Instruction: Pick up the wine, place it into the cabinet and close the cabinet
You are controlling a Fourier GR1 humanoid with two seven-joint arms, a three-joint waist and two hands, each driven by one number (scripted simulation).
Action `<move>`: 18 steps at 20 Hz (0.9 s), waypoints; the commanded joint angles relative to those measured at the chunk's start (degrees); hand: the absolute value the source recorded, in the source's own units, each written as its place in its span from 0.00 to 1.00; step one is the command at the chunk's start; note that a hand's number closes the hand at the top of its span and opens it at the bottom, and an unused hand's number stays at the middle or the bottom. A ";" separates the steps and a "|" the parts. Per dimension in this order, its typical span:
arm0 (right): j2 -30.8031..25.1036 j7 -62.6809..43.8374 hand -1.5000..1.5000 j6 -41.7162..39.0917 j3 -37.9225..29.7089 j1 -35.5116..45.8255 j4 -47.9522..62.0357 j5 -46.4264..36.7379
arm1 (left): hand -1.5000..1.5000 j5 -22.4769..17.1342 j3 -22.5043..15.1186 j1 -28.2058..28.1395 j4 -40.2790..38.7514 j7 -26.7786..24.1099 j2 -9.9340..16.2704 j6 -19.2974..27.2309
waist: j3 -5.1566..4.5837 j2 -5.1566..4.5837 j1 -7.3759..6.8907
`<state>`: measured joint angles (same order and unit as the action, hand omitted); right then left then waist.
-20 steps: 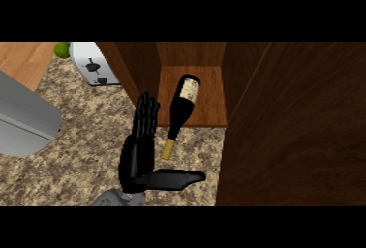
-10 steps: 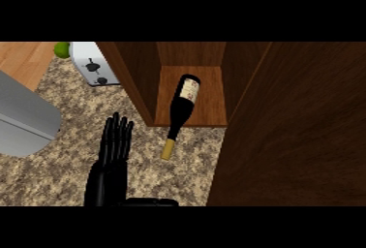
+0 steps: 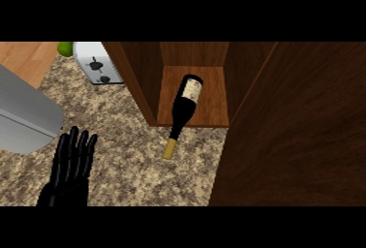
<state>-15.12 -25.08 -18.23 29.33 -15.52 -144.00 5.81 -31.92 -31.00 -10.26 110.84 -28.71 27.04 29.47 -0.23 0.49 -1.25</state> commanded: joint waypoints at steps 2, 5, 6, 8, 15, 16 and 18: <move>4.44 -8.20 1.00 2.80 14.51 1.95 -6.46 -0.47 | 0.00 -3.38 4.33 -5.17 1.50 -2.56 2.88 -4.37 | -0.15 0.09 -0.28; 7.08 -9.36 1.00 4.18 14.44 5.10 -3.67 1.01 | 0.00 -4.28 5.61 -6.59 2.43 -3.44 3.50 -5.91 | -0.17 -0.09 -0.95; 7.80 -9.72 1.00 4.29 14.57 6.35 -2.01 1.14 | 0.00 -5.23 6.13 -7.48 1.67 -3.66 4.46 -7.78 | -0.30 -0.12 -1.67; 10.69 -9.40 1.00 5.29 14.75 10.30 0.69 -0.28 | 0.00 -6.29 8.57 -6.94 2.48 -2.75 6.56 -9.10 | -0.27 -0.20 -1.86; 14.94 -12.15 1.00 21.02 22.03 25.08 10.24 -5.45 | 0.00 -13.13 16.92 -12.52 5.20 -2.48 11.84 -16.01 | -0.16 -0.15 -1.80; 14.97 -12.74 1.00 23.53 21.95 28.61 11.75 -4.96 | 0.00 -12.75 16.55 -12.12 4.15 -3.87 10.77 -16.79 | -0.21 -0.25 -1.91; 15.01 -14.28 1.00 26.64 20.38 33.94 14.27 -5.16 | 0.00 -15.57 20.08 -14.60 6.87 -2.47 14.10 -19.33 | -0.17 -0.17 -2.87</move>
<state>-1.83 -37.52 1.87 46.83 9.10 -133.60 0.75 -43.88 -15.49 -22.59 116.08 -31.74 37.91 14.19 -0.40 0.40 -3.34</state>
